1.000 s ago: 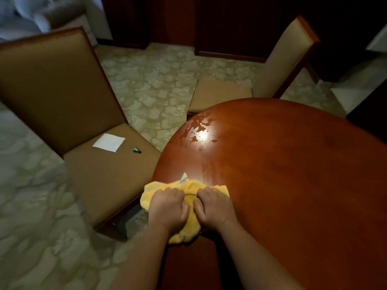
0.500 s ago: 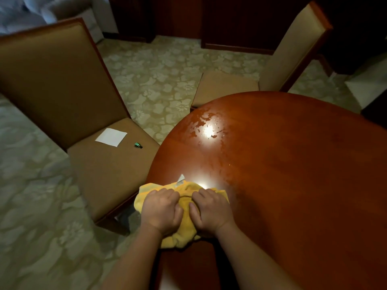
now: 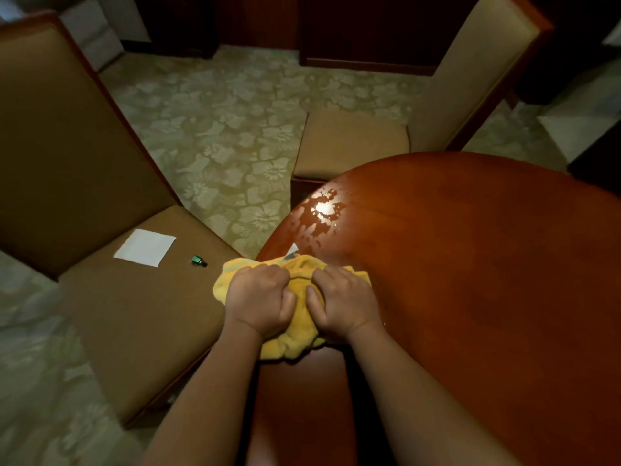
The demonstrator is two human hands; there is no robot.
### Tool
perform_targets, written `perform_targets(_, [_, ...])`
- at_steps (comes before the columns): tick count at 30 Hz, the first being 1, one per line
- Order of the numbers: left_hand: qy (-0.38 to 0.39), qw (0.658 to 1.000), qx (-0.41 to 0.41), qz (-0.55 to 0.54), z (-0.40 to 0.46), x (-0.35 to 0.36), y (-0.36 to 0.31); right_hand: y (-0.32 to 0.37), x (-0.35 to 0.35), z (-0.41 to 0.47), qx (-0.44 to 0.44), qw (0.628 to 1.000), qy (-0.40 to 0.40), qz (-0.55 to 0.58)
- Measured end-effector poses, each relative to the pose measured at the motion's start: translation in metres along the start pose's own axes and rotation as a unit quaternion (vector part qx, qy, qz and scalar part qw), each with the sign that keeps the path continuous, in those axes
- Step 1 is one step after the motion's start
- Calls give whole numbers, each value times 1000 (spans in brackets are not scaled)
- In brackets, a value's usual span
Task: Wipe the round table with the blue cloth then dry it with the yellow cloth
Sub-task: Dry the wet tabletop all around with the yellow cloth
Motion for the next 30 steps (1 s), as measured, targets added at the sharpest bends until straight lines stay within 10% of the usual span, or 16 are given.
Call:
perform_targets(12, [-4,999,31,13,39,6,3,-25,11,29,69,996,54,-15])
perform_targets(30, [72,996,25,46,-202,-14,-138,63,-107,-213,63,995,62,-43])
Point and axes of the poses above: each hand's wrist, its own z-axis towards the middle knuckle, its own x-axis out of the palm, y = z × x, the point moved 7 cm from there along z, towards the middle knuckle, and after that the axes turned 14 degrees about -x, right-handed, at the moved point
